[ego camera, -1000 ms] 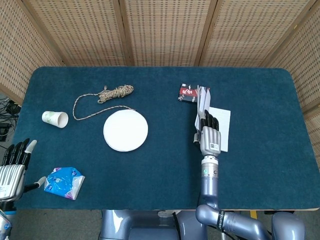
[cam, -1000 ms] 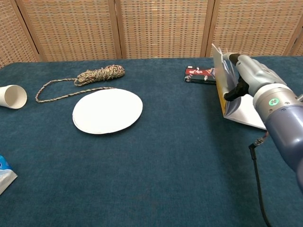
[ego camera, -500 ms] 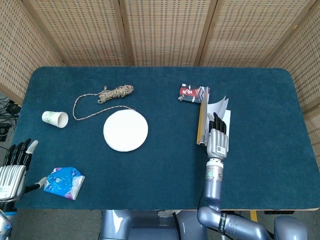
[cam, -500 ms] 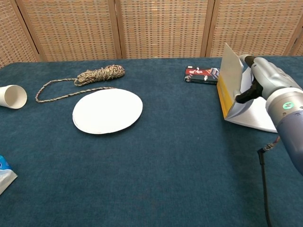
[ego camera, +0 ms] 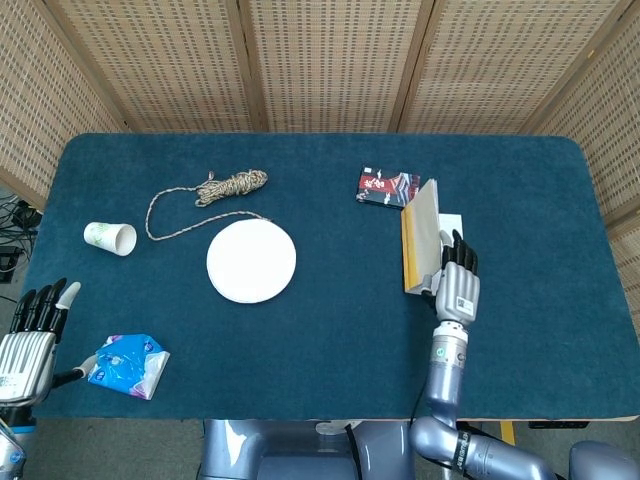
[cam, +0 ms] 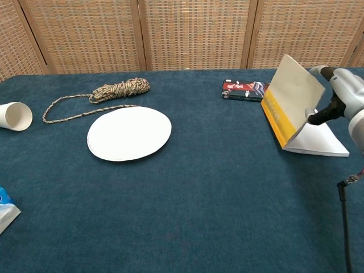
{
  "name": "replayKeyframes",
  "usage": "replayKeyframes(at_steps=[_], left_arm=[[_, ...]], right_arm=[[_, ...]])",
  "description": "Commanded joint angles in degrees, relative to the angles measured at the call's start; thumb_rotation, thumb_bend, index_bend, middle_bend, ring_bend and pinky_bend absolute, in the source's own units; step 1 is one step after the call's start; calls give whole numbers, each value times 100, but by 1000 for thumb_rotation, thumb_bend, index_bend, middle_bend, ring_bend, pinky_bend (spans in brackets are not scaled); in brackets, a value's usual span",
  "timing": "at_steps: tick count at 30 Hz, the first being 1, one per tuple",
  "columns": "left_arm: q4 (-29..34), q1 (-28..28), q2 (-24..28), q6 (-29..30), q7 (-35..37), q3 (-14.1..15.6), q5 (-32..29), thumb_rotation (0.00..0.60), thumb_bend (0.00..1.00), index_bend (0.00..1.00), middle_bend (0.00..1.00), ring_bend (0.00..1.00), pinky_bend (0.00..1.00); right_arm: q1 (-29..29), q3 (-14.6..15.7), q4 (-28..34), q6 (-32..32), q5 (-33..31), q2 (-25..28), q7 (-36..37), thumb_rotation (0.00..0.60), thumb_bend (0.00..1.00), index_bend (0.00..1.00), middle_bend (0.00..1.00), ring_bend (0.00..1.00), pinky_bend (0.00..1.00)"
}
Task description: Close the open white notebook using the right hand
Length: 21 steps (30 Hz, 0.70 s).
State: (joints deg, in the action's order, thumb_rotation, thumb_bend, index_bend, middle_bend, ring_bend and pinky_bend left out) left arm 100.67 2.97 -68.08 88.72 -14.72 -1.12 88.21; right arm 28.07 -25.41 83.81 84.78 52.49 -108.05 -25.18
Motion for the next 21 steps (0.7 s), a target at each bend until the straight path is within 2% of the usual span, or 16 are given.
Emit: replayKeyframes(at_steps=[1, 10, 13, 17, 21], left_arm=[[20, -8, 6, 24, -14, 7, 35, 600, 103, 0, 0, 0, 0], [88, -52, 11, 140, -95, 56, 230, 600, 103, 0, 0, 0, 0], [92, -57, 17, 154, -114, 47, 239, 600, 103, 0, 0, 0, 0], [72, -84, 19, 179, -197, 45, 228, 600, 103, 0, 0, 0, 0], [77, -104, 17, 191, -318, 46, 218, 600, 103, 0, 0, 0, 0]], right_arm=[[-81, -1, 88, 22, -17, 97, 33, 600, 617, 0, 0, 0, 0], [-451, 176, 448, -21, 60, 571, 309, 600, 607, 0, 0, 0, 0], [-519, 315, 624, -132, 233, 784, 412, 600, 563, 0, 0, 0, 0], [-712, 905, 981, -738, 781, 1591, 785, 600, 469, 0, 0, 0, 0], [-867, 1426, 919, -908, 1520, 2221, 1013, 600, 390, 0, 0, 0, 0]])
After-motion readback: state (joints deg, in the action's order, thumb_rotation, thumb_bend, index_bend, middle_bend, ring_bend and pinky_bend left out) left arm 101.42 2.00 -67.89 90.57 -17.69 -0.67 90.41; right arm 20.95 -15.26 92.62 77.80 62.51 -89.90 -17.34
